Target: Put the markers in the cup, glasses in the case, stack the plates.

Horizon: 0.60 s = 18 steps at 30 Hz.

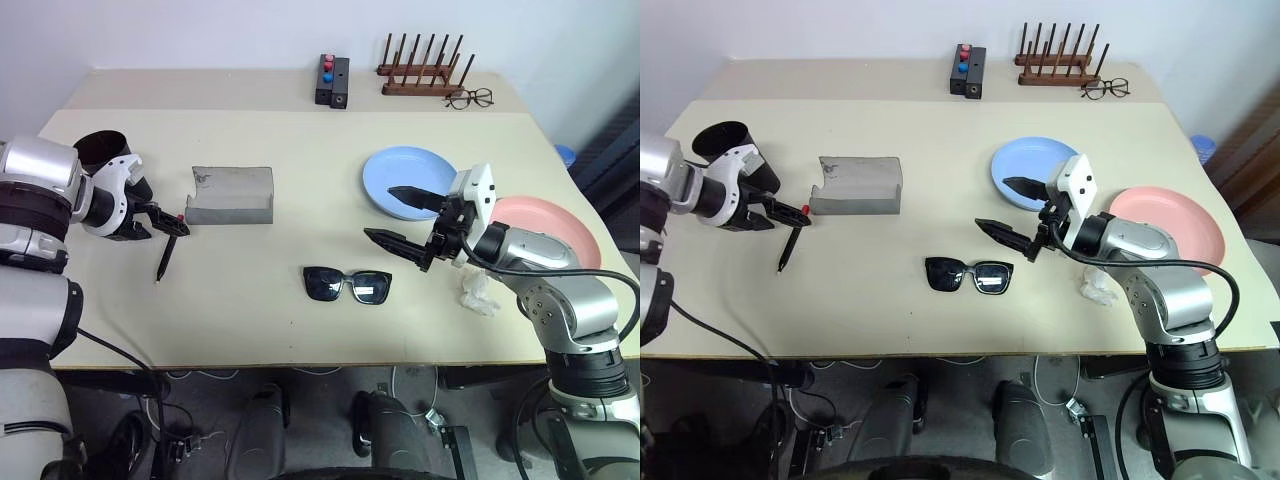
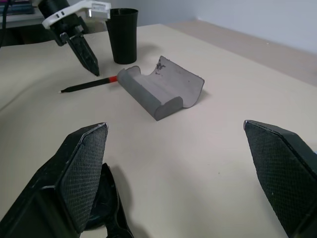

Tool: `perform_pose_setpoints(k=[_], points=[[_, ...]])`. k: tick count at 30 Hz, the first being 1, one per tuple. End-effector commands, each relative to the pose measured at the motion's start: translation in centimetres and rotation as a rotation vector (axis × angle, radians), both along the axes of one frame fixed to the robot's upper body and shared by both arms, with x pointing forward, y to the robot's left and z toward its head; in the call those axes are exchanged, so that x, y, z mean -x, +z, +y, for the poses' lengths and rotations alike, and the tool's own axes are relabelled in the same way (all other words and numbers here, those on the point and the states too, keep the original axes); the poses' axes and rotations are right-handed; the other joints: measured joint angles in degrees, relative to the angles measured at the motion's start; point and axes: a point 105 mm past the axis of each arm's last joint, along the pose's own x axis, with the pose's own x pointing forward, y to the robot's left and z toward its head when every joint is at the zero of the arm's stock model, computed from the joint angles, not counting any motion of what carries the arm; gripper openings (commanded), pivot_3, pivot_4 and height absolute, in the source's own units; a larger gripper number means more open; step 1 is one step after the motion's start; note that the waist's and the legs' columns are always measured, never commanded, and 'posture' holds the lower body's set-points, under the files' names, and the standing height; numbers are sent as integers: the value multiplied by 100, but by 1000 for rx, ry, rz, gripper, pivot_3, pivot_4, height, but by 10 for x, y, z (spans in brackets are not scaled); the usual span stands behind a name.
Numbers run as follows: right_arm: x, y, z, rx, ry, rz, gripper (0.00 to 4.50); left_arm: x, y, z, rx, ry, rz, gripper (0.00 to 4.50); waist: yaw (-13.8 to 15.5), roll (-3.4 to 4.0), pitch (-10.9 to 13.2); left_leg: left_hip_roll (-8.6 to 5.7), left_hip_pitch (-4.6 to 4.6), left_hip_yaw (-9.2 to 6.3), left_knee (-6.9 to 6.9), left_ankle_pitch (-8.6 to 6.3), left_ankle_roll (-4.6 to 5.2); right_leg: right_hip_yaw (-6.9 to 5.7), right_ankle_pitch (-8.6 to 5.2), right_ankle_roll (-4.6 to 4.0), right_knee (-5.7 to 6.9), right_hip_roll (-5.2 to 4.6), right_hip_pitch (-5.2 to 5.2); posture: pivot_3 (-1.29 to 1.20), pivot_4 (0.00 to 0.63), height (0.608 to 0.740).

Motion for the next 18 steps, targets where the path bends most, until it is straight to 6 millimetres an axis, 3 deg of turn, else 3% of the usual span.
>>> perform_pose_setpoints(k=[1, 13, 16, 18], points=[[5, 11, 2, -7, 9, -56, 4500, -4, 6, 1, -25, -18, -9, 4460, 0, 0, 0, 0, 0, 0, 0, 0, 0, 0, 0, 0, 0, 0, 0, 0, 150, 740], [4, 11, 2, -11, 5, -56, 4500, -3, -7, -5, -17, -60, 58, 4460, -11, -2, 1, 0, 0, -1, 0, 0, 1, 0, 1, 0, 2, 0, -1, 0, 150, 740], [5, 10, 1, -10, 2, -54, 4500, -2, -8, -4, -17, -67, 65, 3611, -6, -2, 1, 0, -1, -1, 0, 0, 1, 0, 1, 0, 2, 0, -1, 0, 150, 740], [5, 9, 1, -9, 0, -53, 4500, -1, -10, -4, -12, -62, 73, 2638, -6, -3, 2, 0, -2, -1, 1, 0, 1, 0, 1, 0, 2, 0, -1, 0, 150, 740]])
